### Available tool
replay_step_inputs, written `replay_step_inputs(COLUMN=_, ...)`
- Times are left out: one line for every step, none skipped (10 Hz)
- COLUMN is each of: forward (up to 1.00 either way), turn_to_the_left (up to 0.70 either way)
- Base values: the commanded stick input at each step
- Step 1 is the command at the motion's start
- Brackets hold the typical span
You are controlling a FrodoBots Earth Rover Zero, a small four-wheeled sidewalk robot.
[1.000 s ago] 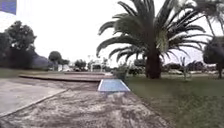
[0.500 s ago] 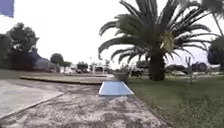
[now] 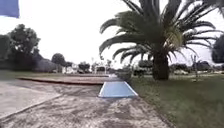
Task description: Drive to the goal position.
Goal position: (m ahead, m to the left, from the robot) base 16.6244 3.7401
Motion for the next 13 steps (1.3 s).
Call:
replay_step_inputs(forward=0.50, turn_to_the_left=0.00)
replay_step_inputs(forward=0.50, turn_to_the_left=0.00)
replay_step_inputs(forward=0.50, turn_to_the_left=0.00)
replay_step_inputs(forward=0.50, turn_to_the_left=0.00)
replay_step_inputs(forward=0.50, turn_to_the_left=0.00)
replay_step_inputs(forward=0.50, turn_to_the_left=0.00)
replay_step_inputs(forward=0.50, turn_to_the_left=0.00)
replay_step_inputs(forward=0.50, turn_to_the_left=0.00)
replay_step_inputs(forward=0.50, turn_to_the_left=0.00)
replay_step_inputs(forward=0.50, turn_to_the_left=0.00)
replay_step_inputs(forward=0.50, turn_to_the_left=0.00)
replay_step_inputs(forward=0.50, turn_to_the_left=0.00)
replay_step_inputs(forward=0.50, turn_to_the_left=0.00)
